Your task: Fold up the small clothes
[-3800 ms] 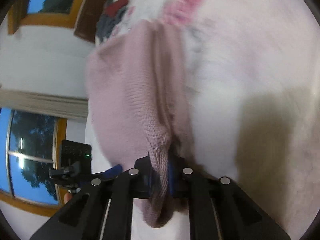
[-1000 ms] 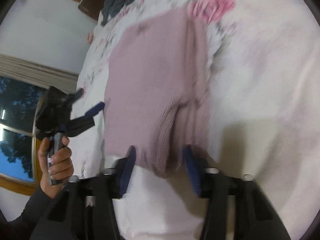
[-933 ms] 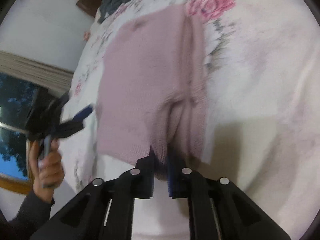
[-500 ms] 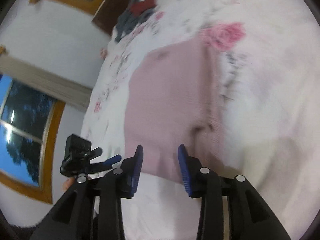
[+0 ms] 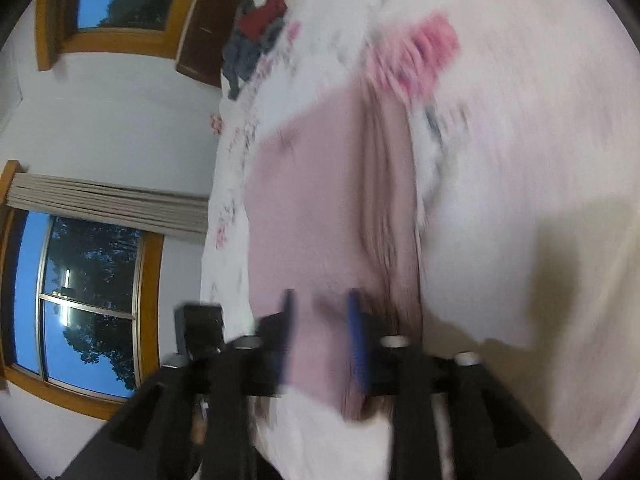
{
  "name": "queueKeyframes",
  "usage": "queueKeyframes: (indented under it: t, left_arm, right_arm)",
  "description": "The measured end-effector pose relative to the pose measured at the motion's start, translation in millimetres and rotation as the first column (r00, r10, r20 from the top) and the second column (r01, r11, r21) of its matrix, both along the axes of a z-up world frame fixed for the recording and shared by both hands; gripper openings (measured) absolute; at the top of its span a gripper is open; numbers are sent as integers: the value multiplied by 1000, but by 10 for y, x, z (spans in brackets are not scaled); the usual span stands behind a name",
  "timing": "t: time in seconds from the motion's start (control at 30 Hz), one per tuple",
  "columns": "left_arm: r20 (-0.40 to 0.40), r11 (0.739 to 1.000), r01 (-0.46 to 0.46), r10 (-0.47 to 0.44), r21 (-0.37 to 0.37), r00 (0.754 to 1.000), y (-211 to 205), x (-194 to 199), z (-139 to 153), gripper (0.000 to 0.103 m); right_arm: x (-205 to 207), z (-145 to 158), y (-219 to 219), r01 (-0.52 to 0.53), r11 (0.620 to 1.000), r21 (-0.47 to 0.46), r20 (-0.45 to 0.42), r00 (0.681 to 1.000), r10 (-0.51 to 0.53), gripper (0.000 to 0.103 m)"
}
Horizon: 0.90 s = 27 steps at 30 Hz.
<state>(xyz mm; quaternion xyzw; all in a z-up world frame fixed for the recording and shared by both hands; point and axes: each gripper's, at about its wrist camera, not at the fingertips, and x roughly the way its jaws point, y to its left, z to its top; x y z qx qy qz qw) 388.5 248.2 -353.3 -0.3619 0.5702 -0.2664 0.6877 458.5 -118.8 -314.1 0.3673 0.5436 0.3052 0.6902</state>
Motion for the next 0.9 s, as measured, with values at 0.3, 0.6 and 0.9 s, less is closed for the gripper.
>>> queueKeyframes:
  t: [0.3, 0.6, 0.9]
  left_arm:
    - [3, 999, 0, 0, -36, 1000, -64, 23, -115, 86]
    - [-2, 996, 45, -46, -81, 999, -195, 63, -133, 86]
    - [-11, 989, 53, -55, -140, 998, -323, 155, -216, 86]
  right_arm:
    - [720, 41, -97, 36, 999, -22, -35, 999, -37, 77]
    - [733, -294, -38, -36, 998, -46, -117, 993, 31, 78]
    - [1024, -475, 311, -107, 994, -17, -117, 988, 104, 80]
